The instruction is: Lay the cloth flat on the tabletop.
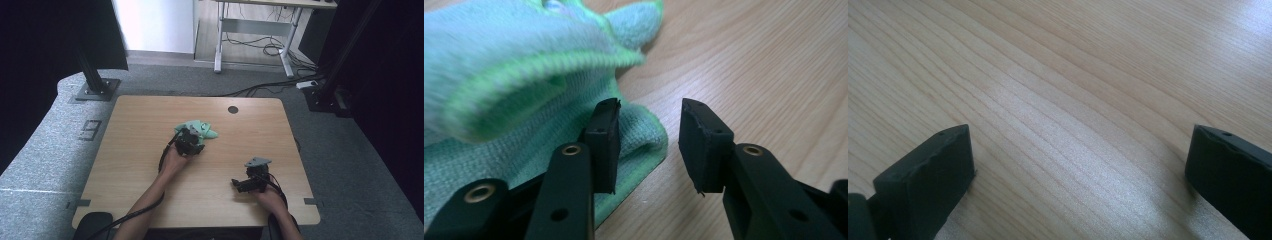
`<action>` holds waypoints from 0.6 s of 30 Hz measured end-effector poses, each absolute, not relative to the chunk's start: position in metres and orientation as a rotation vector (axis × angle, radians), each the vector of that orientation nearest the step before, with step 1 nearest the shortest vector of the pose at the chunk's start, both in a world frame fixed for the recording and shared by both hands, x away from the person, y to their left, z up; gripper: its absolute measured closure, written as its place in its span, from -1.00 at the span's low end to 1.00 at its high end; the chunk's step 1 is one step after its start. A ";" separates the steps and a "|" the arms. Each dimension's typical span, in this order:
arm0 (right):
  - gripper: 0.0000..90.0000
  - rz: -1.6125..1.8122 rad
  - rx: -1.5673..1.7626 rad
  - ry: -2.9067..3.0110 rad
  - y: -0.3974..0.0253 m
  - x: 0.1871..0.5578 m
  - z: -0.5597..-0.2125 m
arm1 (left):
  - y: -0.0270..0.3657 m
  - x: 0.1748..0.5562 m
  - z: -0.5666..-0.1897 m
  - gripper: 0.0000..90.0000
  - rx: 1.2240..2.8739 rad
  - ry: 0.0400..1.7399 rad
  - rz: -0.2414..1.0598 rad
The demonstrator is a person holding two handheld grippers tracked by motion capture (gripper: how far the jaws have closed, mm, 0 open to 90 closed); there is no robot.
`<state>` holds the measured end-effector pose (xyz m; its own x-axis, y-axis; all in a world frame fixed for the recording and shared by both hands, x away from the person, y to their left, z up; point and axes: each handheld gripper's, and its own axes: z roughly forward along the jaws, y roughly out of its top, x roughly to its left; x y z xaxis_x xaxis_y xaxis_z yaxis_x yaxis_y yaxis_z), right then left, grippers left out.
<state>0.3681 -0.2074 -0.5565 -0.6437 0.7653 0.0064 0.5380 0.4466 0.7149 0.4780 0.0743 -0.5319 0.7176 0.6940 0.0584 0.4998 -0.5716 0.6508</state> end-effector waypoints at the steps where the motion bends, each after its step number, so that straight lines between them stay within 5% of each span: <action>1: -1.00 1.008 1.114 2.384 -0.207 0.368 -0.557 | 0.073 0.478 -0.533 0.39 2.306 0.906 0.420; 9: -1.00 1.007 1.114 2.384 -0.207 0.368 -0.557 | 0.074 0.478 -0.532 0.83 2.296 0.946 0.416; 18: -1.00 1.007 1.114 2.384 -0.207 0.368 -0.557 | 0.070 0.466 -0.510 0.88 2.273 0.881 0.364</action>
<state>0.3680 -0.2074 -0.5565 -0.6435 0.7655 0.0065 0.5382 0.4463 0.7149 0.4658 0.0697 -0.5098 0.7339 0.6790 0.0186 0.4941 -0.5524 0.6714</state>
